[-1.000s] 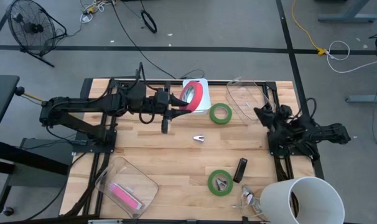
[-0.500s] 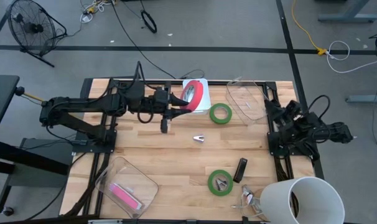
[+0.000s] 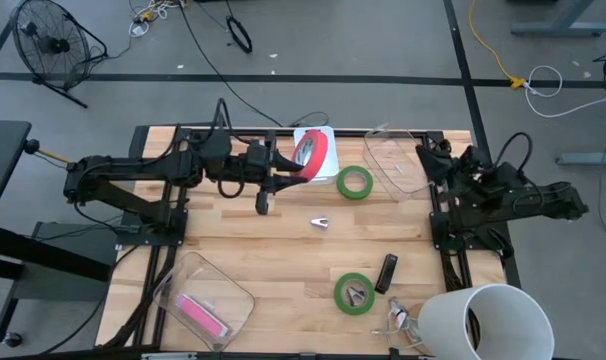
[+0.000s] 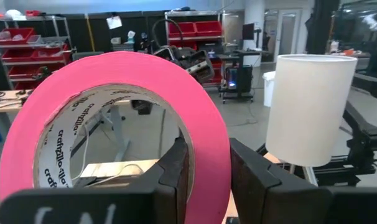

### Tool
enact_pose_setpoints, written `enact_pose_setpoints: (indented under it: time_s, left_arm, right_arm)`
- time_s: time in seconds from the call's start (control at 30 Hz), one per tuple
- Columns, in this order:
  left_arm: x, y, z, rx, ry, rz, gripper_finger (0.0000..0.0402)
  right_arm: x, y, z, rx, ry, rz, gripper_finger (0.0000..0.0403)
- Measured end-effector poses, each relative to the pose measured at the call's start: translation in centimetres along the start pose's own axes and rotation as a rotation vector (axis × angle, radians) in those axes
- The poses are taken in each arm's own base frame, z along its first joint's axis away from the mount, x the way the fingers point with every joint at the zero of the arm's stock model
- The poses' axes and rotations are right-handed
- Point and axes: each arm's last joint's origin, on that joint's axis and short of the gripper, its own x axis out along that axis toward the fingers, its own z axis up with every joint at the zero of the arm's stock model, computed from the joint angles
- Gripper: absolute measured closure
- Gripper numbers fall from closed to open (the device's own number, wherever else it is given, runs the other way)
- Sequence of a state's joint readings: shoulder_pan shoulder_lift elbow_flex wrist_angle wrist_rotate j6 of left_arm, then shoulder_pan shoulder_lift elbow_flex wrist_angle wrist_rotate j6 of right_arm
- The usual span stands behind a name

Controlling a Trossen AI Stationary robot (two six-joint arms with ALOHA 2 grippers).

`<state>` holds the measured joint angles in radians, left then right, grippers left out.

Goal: Pick and place Stapler, Stapler remover, tape
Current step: Put the pink tape into the top transparent bin

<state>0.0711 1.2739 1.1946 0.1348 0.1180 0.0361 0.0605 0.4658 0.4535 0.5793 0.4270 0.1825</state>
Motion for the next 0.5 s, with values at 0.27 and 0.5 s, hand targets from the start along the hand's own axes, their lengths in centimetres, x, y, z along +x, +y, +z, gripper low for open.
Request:
enact_pose_setpoints:
  time_s: [0.27, 0.5]
  left_arm:
    - [0.0, -0.3, 0.9, -0.023, -0.091, -0.102, 0.0308]
    - [-0.1, -0.4, 1.2, -0.031, -0.127, -0.146, 0.0308]
  right_arm:
    - [3.6, 1.3, -0.8, -0.103, 0.065, -0.089, 0.0312]
    - [5.7, 1.7, -2.9, -0.100, 0.126, -0.156, 0.0200]
